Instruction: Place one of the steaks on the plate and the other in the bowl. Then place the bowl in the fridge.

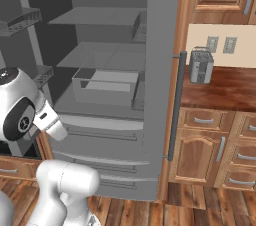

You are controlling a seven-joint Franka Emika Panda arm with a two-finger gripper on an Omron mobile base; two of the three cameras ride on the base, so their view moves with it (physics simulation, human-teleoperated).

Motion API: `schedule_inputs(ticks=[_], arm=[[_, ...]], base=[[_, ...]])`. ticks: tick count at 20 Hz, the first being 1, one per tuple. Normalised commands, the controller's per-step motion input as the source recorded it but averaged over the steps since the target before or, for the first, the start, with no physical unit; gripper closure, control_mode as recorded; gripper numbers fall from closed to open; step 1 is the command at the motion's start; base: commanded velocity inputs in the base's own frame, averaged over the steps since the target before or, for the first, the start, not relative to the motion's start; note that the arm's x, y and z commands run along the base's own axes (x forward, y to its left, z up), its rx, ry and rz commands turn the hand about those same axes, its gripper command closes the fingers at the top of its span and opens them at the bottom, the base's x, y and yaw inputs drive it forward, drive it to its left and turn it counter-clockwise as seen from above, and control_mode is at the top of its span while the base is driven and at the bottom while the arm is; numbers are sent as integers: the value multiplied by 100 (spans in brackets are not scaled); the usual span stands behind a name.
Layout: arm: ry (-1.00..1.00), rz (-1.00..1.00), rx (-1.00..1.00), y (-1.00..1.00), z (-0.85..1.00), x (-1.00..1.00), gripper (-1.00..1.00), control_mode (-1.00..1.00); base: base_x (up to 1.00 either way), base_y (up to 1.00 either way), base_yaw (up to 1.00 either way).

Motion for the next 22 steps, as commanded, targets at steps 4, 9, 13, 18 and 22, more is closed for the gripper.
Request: schedule_inputs(ticks=[4,9,13,18,22], arm=[[0,21,0,-19,-12,0,100,-100],[0,10,0,-6,-19,5,100,-100],[0,9,-1,-1,-23,0,100,-100],[-1,9,-8,0,-10,0,100,-100],[0,0,0,0,0,0,100,100]], base=[[0,0,0],[0,0,0],[0,0,0],[0,0,0],[-11,-1,22]])
